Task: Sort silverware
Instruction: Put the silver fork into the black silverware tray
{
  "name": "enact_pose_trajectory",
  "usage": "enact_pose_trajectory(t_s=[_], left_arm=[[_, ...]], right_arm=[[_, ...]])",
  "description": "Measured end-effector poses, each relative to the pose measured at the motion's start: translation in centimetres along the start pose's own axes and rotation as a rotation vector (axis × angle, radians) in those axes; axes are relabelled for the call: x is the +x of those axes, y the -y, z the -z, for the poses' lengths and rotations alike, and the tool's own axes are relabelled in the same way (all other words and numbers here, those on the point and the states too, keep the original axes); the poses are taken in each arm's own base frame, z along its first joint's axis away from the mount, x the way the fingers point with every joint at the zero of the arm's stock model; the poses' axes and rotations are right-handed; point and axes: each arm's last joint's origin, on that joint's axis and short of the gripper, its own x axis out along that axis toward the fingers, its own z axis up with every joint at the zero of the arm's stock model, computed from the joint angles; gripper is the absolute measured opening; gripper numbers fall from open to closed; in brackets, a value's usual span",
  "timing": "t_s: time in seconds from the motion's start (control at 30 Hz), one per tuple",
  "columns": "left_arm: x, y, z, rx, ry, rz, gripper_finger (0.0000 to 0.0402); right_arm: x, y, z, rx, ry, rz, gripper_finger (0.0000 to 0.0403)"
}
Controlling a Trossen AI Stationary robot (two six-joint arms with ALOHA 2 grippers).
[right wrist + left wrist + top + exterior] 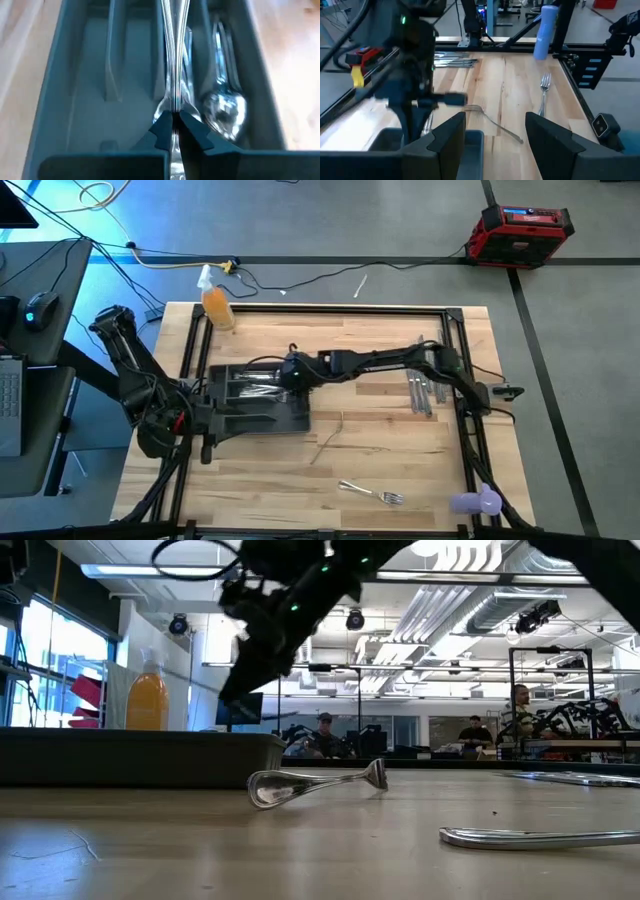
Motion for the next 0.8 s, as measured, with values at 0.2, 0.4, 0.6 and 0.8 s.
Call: enact_pose_trajectory(t_s=[0.2,0.4,0.6,0.8], left_arm=[[0.0,0.0,0.0,-0.005,-0.001,-0.001,0.0186],[0.0,0.0,0.1,-0.004,-0.005,0.002,0.0186],[0.0,0.0,0.1,-0.009,-0.010,0.010,0.0186],[0.0,0.1,0.1,-0.010,-0.014,0.016,0.0186]], right_arm=[[3.4,0.7,-1.8,-0.022,-0.020,-0.023,0.0000],[6.7,1.5,-1.9,-0.024,-0.050,-0.044,0.0004],[8.0,1.9,-0.7,-0.051,-0.063,-0.035,0.0041],[6.5,2.0,-2.2,-0.070,-0.009,-0.024,0.0125]])
